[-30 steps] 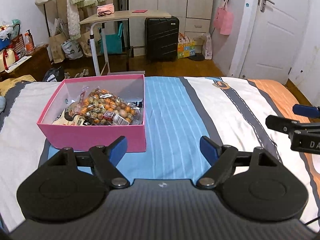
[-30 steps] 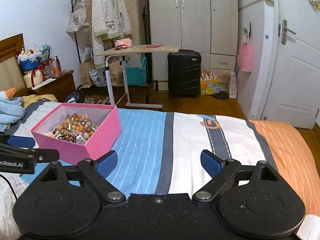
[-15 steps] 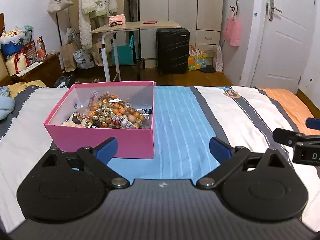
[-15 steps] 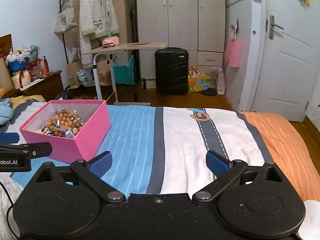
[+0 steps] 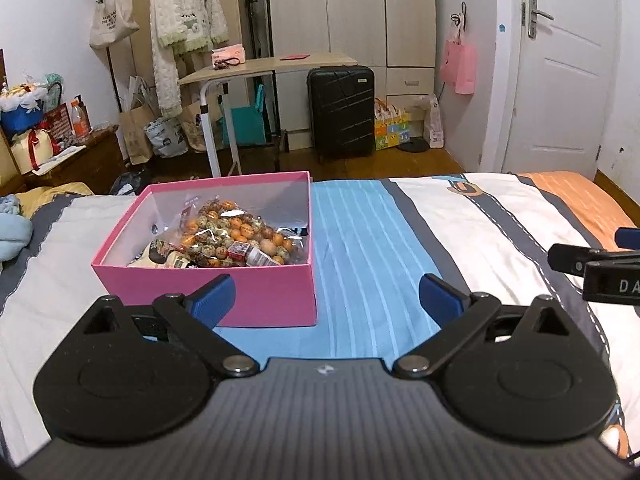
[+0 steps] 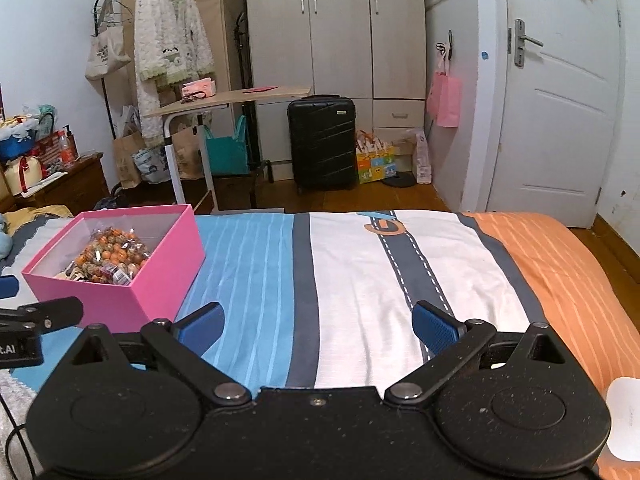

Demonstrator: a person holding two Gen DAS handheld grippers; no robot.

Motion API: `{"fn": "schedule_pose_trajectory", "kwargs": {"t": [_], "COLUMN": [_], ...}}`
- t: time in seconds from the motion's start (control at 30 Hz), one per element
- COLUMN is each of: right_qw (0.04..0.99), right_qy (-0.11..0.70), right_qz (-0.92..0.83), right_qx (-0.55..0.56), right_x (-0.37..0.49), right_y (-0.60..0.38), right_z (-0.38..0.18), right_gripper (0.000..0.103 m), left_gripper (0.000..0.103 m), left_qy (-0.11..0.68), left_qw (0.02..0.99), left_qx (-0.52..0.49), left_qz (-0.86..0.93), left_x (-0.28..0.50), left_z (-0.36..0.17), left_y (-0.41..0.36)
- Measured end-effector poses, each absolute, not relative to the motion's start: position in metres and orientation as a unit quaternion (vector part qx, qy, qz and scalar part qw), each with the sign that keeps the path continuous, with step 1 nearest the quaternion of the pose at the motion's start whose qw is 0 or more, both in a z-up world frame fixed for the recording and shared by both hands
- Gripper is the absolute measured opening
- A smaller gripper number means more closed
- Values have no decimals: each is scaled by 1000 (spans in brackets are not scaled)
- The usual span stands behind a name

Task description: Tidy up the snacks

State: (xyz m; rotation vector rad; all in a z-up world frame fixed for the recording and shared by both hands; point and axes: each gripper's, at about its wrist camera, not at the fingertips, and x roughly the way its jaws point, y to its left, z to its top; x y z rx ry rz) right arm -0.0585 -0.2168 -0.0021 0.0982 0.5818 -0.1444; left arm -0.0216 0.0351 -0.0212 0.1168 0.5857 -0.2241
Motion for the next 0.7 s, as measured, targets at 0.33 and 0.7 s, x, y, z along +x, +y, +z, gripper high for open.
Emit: {"fn": "schedule_pose_trajectory", "kwargs": {"t": [0.33, 0.7], "right_qw": [952, 950], "right_qy": [293, 299], "right_qz": [-77, -79], "right_qx": [47, 45], "right_x": [-57, -55], "right_y": [-218, -218], "right_z": [-4, -6], "right_gripper": [101, 101], "left_gripper": [100, 100], "left_qy": [305, 299], "left_qw": [945, 947], "left_qx": [28, 50], "left_qz": [-111, -104], "left_x": [-17, -19], "left_z": [-25, -31], "left_y": [40, 32]}}
